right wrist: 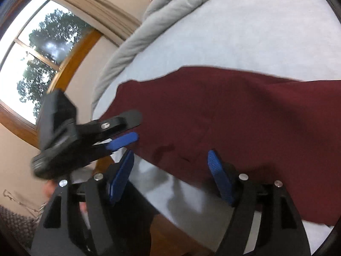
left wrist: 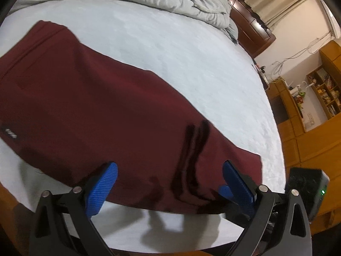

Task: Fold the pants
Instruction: 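Lay the lifted leg end over the trousers with the right gripper and release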

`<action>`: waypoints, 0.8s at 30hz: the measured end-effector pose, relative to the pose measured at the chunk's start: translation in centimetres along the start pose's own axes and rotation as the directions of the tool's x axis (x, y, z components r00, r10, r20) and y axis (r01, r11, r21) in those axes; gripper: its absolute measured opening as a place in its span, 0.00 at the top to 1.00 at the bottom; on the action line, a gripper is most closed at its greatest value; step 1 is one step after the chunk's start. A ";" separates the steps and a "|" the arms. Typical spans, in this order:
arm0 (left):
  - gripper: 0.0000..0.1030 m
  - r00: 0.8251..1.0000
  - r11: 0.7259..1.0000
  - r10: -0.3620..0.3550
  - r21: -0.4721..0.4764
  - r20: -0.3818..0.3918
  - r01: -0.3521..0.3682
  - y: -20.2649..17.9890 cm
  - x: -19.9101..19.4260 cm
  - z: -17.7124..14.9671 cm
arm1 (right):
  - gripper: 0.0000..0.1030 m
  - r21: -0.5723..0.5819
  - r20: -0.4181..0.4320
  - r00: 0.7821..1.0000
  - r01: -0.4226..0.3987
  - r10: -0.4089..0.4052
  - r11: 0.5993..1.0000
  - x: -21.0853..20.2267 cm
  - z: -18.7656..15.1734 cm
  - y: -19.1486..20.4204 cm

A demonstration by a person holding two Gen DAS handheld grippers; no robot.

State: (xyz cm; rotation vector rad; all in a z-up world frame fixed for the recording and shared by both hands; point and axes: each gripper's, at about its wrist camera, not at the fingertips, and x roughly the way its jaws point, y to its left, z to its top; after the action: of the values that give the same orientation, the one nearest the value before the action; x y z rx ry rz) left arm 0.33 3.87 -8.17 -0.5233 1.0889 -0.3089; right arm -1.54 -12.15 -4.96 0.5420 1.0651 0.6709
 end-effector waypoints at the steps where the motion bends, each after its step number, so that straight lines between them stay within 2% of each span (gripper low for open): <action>1: 0.04 1.000 1.000 -0.008 0.005 -0.005 0.008 -0.5 0.2 0.0 | 0.30 0.003 0.017 1.000 0.016 -0.016 1.000 -1.5 0.0 -0.3; 4: 0.04 1.000 0.998 -0.020 0.058 -0.010 0.020 -3.1 1.3 0.1 | 0.30 0.065 0.102 0.987 0.114 -0.121 0.991 -7.3 -0.7 -2.8; 6: 0.04 0.999 0.994 -0.044 0.103 -0.008 0.045 -5.1 1.8 0.1 | 0.30 0.136 0.140 0.968 0.191 -0.210 0.972 -10.7 -1.5 -5.2; 8: 0.04 0.996 0.985 -0.093 0.147 -0.014 0.095 -7.3 2.5 -0.1 | 0.28 0.201 0.130 0.949 0.259 -0.287 0.945 -12.7 -2.0 -7.9; 10: 0.04 0.990 0.975 -0.135 0.174 -0.039 0.140 -9.0 3.5 -0.2 | 0.28 0.222 0.068 0.948 0.291 -0.312 0.931 -12.6 -2.3 -9.8; 13: 0.04 0.981 0.959 -0.163 0.218 -0.105 0.183 -10.9 6.0 -0.5 | 0.28 0.231 0.028 0.961 0.260 -0.274 0.938 -11.3 -2.8 -11.6; 15: 0.04 0.983 0.960 -0.128 0.231 -0.131 0.156 -11.2 7.5 -0.7 | 0.28 0.278 0.009 0.977 0.202 -0.213 0.939 -10.0 -3.1 -13.0; 18: 0.04 0.979 0.976 -0.076 0.186 -0.190 0.112 -9.7 9.7 -0.8 | 0.32 0.355 -0.011 0.994 0.107 -0.110 0.929 -7.7 -3.6 -14.9; 20: 0.07 0.976 0.979 -0.070 0.176 -0.205 0.107 -8.9 10.3 -1.1 | 0.47 0.410 0.000 0.999 0.033 -0.036 0.911 -7.1 -4.0 -15.7; 21: 0.07 0.977 0.976 -0.067 0.191 -0.203 0.106 -8.7 10.1 -1.4 | 0.51 0.410 0.001 1.000 0.028 -0.031 0.912 -7.3 -4.0 -15.6; 23: 0.10 0.978 0.972 -0.048 0.216 -0.202 0.092 -8.9 10.0 -1.6 | 0.65 0.387 0.020 1.000 -0.003 -0.006 0.922 -8.7 -3.8 -14.9; 24: 0.11 0.978 0.971 -0.048 0.219 -0.201 0.093 -8.9 9.8 -1.7 | 0.67 0.383 0.052 0.998 -0.044 0.026 0.923 -9.6 -3.6 -14.2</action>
State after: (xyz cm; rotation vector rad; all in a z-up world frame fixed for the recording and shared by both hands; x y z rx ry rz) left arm 3.24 -8.79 -11.36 -0.3324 1.2073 -0.5499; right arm -4.66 -28.53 -10.33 0.9143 1.1527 0.4772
